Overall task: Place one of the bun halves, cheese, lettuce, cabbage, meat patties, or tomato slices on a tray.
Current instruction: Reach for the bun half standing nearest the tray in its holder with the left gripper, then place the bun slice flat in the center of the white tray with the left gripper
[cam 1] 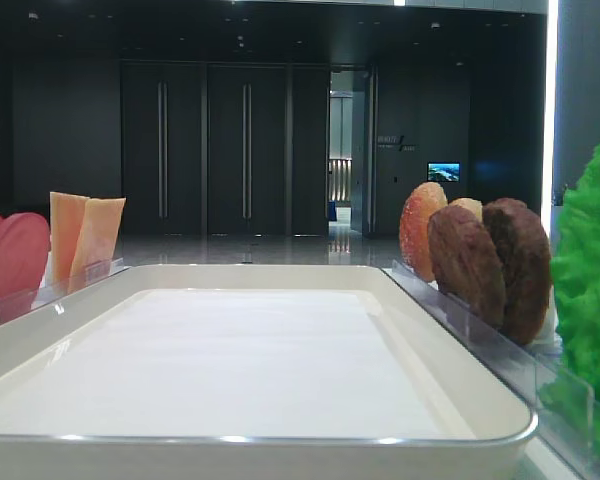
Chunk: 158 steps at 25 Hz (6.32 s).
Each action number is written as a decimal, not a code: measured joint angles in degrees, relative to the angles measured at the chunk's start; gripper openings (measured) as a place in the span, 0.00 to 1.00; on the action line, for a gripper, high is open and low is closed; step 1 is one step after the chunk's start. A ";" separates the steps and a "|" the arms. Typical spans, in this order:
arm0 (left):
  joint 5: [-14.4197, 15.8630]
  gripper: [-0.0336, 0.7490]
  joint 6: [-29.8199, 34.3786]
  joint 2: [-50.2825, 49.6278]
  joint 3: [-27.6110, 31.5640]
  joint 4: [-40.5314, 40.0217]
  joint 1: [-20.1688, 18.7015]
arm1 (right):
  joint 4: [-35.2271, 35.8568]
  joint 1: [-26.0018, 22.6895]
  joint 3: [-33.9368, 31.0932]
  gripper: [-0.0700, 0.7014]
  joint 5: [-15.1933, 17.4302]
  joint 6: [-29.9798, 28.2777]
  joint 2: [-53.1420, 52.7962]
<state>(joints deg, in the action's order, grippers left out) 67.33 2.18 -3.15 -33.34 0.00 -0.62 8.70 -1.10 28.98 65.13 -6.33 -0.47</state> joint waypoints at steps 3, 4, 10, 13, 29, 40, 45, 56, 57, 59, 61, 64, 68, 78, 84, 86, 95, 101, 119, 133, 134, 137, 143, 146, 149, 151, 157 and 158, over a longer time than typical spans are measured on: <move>1.42 0.78 -0.87 -4.61 -2.87 0.00 0.00 | 0.00 0.00 0.00 0.77 0.00 0.00 0.00; 1.99 0.78 -1.01 -6.54 -3.71 0.00 0.00 | 0.00 0.00 0.00 0.77 0.00 0.00 0.00; 4.40 0.78 -1.37 -20.00 -9.15 -1.96 0.00 | 0.00 0.00 0.00 0.77 0.00 0.00 0.00; 4.59 0.78 -2.86 -27.22 -12.24 -4.84 0.00 | 0.00 0.00 0.00 0.77 0.00 0.00 0.00; 4.25 0.78 -4.21 -53.58 -26.33 -5.03 0.00 | 0.00 0.00 0.00 0.77 0.00 0.00 0.00; 4.14 0.78 -12.11 -57.22 -26.60 -5.94 -3.51 | 0.00 0.00 0.00 0.77 0.00 0.00 0.00; 4.09 0.78 -18.70 -57.72 -26.26 -7.21 -11.83 | 0.00 0.00 0.00 0.77 0.00 0.00 0.00; 3.68 0.78 -36.72 -65.11 -23.49 -9.85 -30.93 | 0.00 0.00 0.00 0.77 0.00 0.00 0.00; 3.68 0.78 -37.59 -65.89 -23.42 -10.09 -32.13 | 0.00 0.00 0.00 0.77 0.00 0.00 0.00; 3.63 0.78 -39.56 -67.46 -23.42 -10.39 -34.06 | 0.00 0.00 0.00 0.77 0.00 0.00 0.00; 3.51 0.78 -40.99 -69.13 -23.42 -10.63 -35.86 | 0.00 0.00 0.00 0.77 0.00 0.00 0.00; 3.25 0.78 -42.65 -71.13 -23.42 -10.70 -37.43 | 0.00 0.00 0.00 0.77 0.00 0.00 0.00; 3.01 0.78 -43.22 -73.24 -23.42 -10.08 -37.94 | 0.00 0.00 0.00 0.77 0.00 0.00 0.00; 2.49 0.78 -44.73 -77.07 -23.42 -10.13 -39.31 | 0.00 0.00 0.00 0.77 0.00 0.00 0.00; 1.41 0.78 -45.31 -79.09 -23.42 -10.28 -39.31 | 0.00 0.00 0.00 0.77 0.00 0.00 0.00; 0.85 0.78 -45.45 -79.96 -23.42 -10.36 -39.31 | 0.00 0.00 0.00 0.77 0.00 0.00 0.00; -2.34 0.78 -45.93 -84.01 -23.42 -11.52 -39.31 | 0.00 0.00 0.00 0.77 0.00 0.00 0.00; -2.52 0.78 -45.93 -85.99 -23.42 -11.52 -39.31 | 0.00 0.00 0.00 0.77 0.00 0.00 0.00; -0.96 0.63 -43.66 -89.15 -23.42 -10.64 -39.31 | 0.00 0.00 0.00 0.77 0.00 0.00 0.00; 0.98 0.22 -42.13 -89.15 -23.42 -11.88 -39.31 | 0.00 0.00 0.00 0.77 0.00 0.00 0.00; 1.11 0.21 -41.61 -89.15 -23.42 -12.01 -39.31 | 0.00 0.00 0.00 0.77 0.00 0.00 0.00; 1.17 0.21 -40.73 -89.15 -23.42 -12.06 -39.31 | 0.00 0.00 0.00 0.77 0.00 0.00 0.00; 1.38 0.21 -40.22 -88.99 -23.70 -11.86 -39.31 | 0.00 0.00 0.00 0.77 0.00 0.00 0.00; 1.67 0.21 -40.17 -87.52 -24.24 -11.38 -39.31 | 0.00 0.00 0.00 0.77 0.00 0.00 0.00; 1.94 0.21 -40.17 -85.35 -24.43 -10.47 -39.31 | 0.00 0.00 0.00 0.77 0.00 0.00 0.00; 2.13 0.21 -40.17 -83.93 -24.43 -9.38 -39.31 | 0.00 0.00 0.00 0.77 0.00 0.00 0.00; 2.12 0.20 -39.42 -79.57 -24.43 -4.46 -39.15 | 0.00 0.00 0.00 0.77 0.00 0.00 0.00; 2.12 0.20 -39.28 -78.88 -24.43 -3.70 -38.95 | 0.00 0.00 0.00 0.77 0.00 0.00 0.00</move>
<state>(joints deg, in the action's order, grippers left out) 69.45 -37.10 -82.03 -57.77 -3.70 -39.57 8.70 -1.10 28.98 65.13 -6.33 -0.47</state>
